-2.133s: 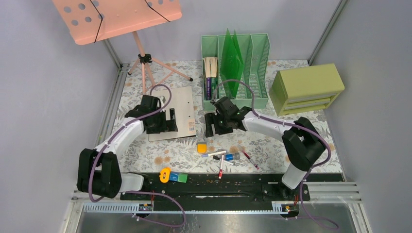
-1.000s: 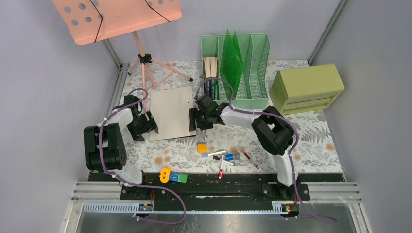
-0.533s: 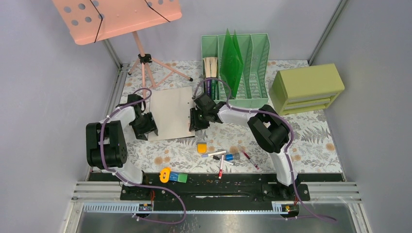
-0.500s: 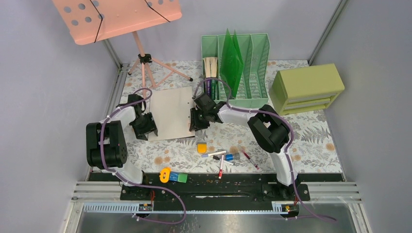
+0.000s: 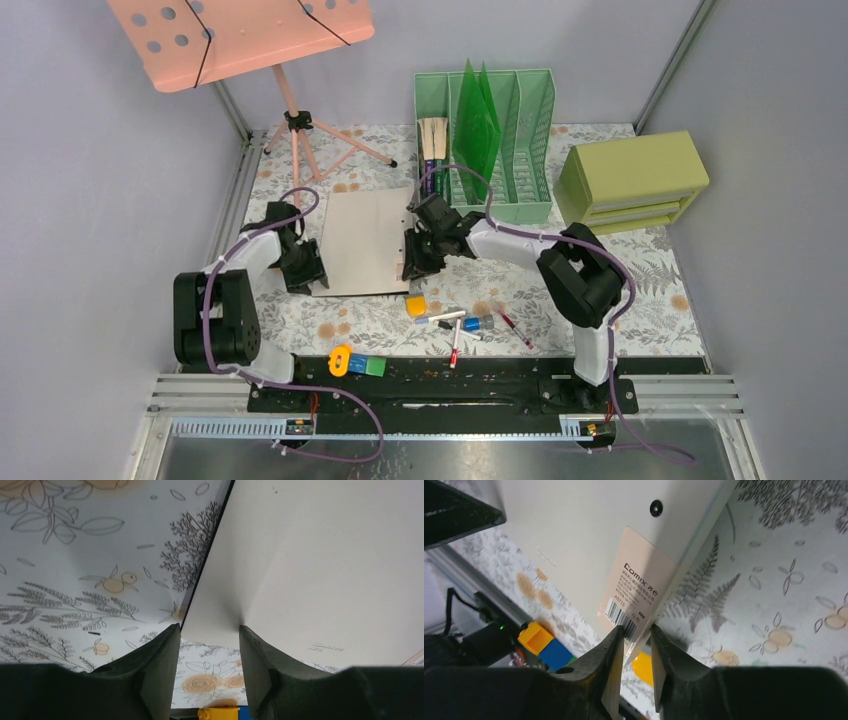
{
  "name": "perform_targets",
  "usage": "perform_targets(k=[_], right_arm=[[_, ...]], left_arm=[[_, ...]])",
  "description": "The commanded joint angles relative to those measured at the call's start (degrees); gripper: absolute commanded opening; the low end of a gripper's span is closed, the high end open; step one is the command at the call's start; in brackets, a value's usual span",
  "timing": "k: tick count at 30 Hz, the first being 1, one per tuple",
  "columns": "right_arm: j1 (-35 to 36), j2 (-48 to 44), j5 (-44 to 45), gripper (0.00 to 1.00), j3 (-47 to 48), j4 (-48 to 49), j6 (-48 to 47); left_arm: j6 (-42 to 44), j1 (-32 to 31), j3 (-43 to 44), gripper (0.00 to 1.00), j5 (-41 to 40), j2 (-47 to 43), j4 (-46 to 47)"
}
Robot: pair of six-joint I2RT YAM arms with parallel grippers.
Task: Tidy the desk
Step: Pick up the folder from the center of the board.
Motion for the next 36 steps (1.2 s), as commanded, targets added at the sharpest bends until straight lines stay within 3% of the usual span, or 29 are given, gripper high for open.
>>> perform_targets(k=[1,10,15,20,25,31,36], right_arm=[[2.2,-6.7,-10.7,0.31,-0.8,6.9,3.3],[4.1,-13.7,-12.3,0.31,-4.6,5.4,7.2],[5.1,-20.2,-11.7,0.33,-13.2,6.2,8.9],[5.1,-23.4,-10.9,0.42,-17.9,4.3,7.2],[5.0,-21.8,-9.9,0.54,-17.5,3.3,5.3],[4.1,-18.3,-6.6,0.66,-14.1,2.6,3.1],[1.9,-14.8,-4.4,0.69,-12.1,4.3,3.2]], left_arm=[[-2.8,-2.0,-1.2,0.46,12.6,-7.2,-0.1],[-5.0,-2.4,-2.8,0.47,15.1,-12.2,-1.0],[-5.6,-2.4,-3.3,0.55,12.9,-15.2,-0.4],[-5.8,-2.3,-3.3,0.66,8.9,-19.3,-0.3],[-2.8,-1.7,-2.3,0.70,7.2,-22.0,1.2],[2.3,2.1,-0.4,0.70,7.5,-20.0,3.2],[-0.2,5.2,0.2,0.65,11.7,-15.5,7.5]])
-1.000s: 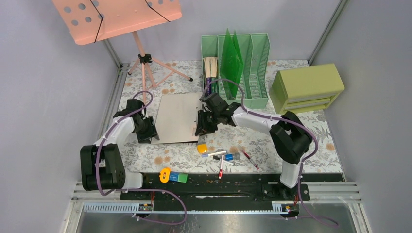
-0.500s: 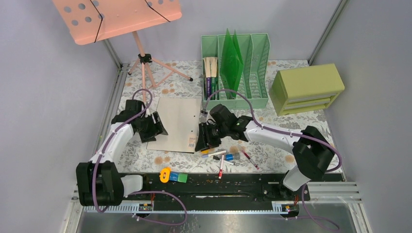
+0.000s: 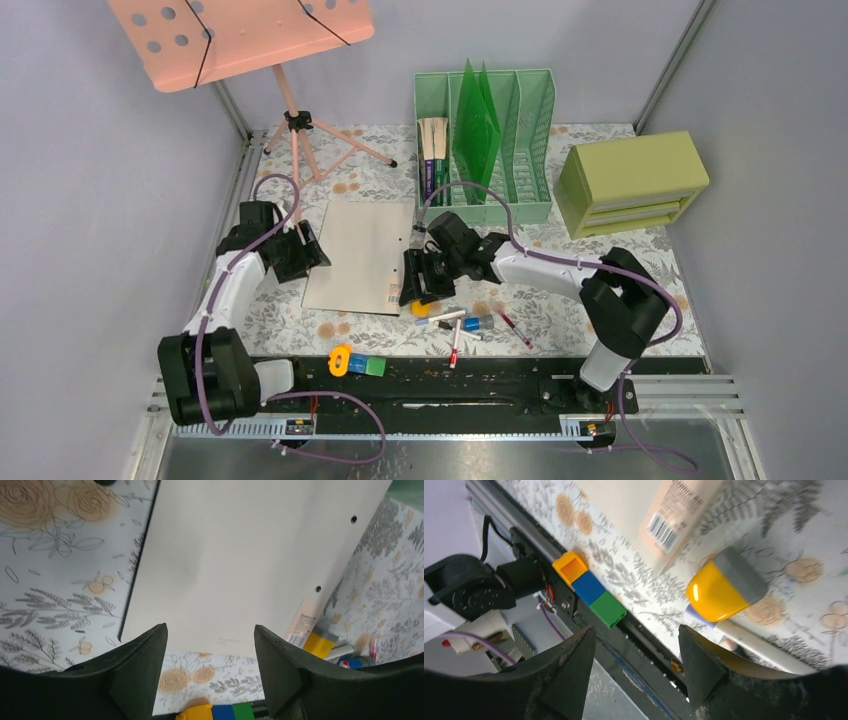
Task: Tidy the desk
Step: Pick up the folder from the center of the board.
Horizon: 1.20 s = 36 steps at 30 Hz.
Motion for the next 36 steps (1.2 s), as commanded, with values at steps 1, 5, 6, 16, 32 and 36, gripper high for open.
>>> perform_targets(k=[1,5,6,16,32,36], right_arm=[[-2.7,2.9,3.4,0.69,3.7,2.0,-0.7],[-4.9,7.0,4.3,0.69,6.9,2.3,0.1],[-5.4,8.0,4.7,0.69,7.6,2.4,0.1],[-6.1,15.5,6.5,0.69,8.5,12.3,5.5],[-5.9,23.5,4.1,0.68,11.1,19.1,10.2],[-5.7,22.1,3.0,0.69,9.7,24.3,12.2]], left_arm=[[-1.1,2.1,2.7,0.65,4.3,4.6,7.4],[-3.1,3.1,4.3,0.64,4.0,10.3,11.0],[-3.4,3.5,4.9,0.64,4.5,12.3,11.6],[-2.3,7.3,11.8,0.53,5.5,29.3,7.8],[0.5,5.6,13.1,0.47,0.2,30.9,4.3],[1.0,4.8,13.2,0.35,0.8,30.7,4.0]])
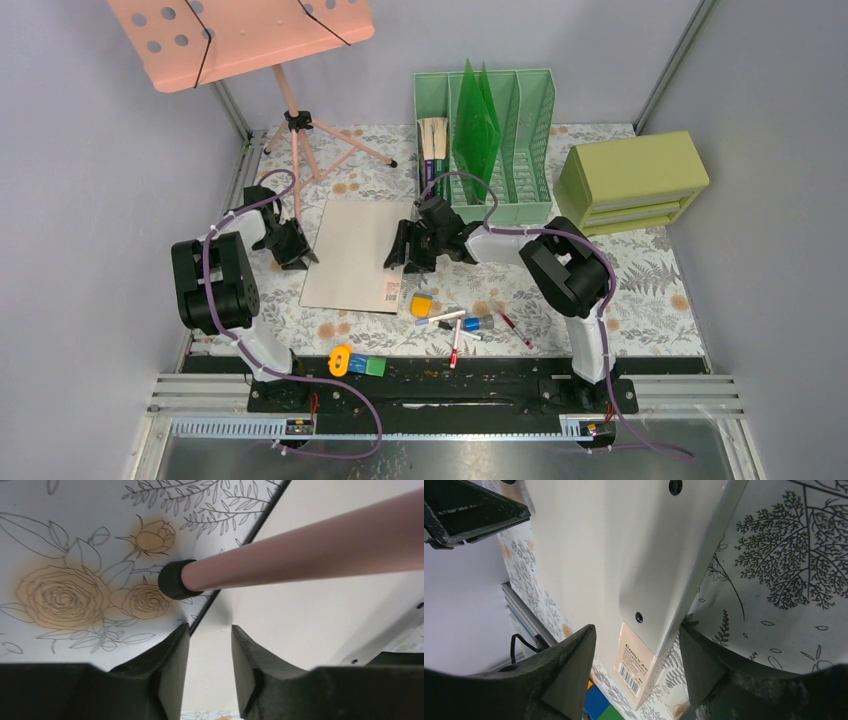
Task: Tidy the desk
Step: Pick up the folder from the center of the board.
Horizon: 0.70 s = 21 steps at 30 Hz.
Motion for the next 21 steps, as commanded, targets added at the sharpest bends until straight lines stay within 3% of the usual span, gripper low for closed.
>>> perform_targets(k=[1,10,21], right_arm=[[0.4,0.3,-1.5,0.69,-0.9,7.7,3.1],[0.4,-4.5,-4.6,0.68,-6.8,23.5,12.7],[0.4,-8.9,-7.6,0.65,-9.3,33.3,18.2]], left_arm=[[1.1,-1.3,1.0,0.33,1.0,0.5,-0.7],[0.7,-1.7,0.9,0.29,2.7,1.2,-0.5],[0.5,-2.0,0.9,0.23,4.7,1.9,-0.2]])
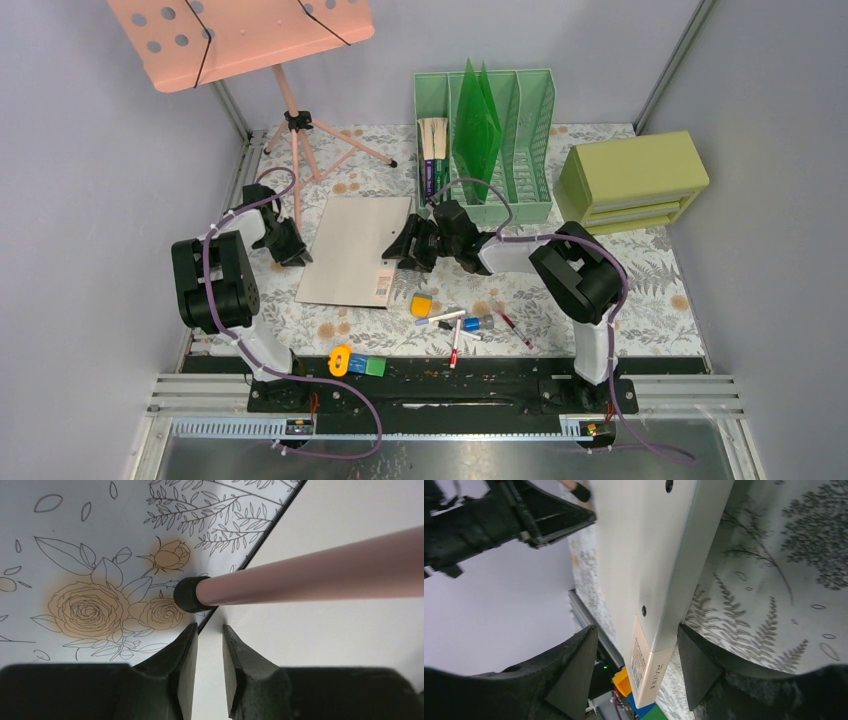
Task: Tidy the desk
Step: Pick up the folder from the center of the board.
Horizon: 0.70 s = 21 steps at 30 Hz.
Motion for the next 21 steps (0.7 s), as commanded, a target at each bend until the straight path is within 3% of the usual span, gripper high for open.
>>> perform_targets(k=[1,11,21], right_arm=[[1.1,-5.0,-5.0,0.65,0.0,17.1,5.6],[1.3,-0.9,-7.7,0.59,1.7,25.4,9.5],[2.1,2.4,-8.3,0.58,5.6,25.0,8.6]], left_arm=[[-1.3,-2.0,0.4,0.23,7.2,1.4,-1.3],[-1.9,-2.7,-0.5,0.21,9.4,1.2,-0.6],[-2.9,-2.8,-1.2,0.18,12.1,2.4,0.6]])
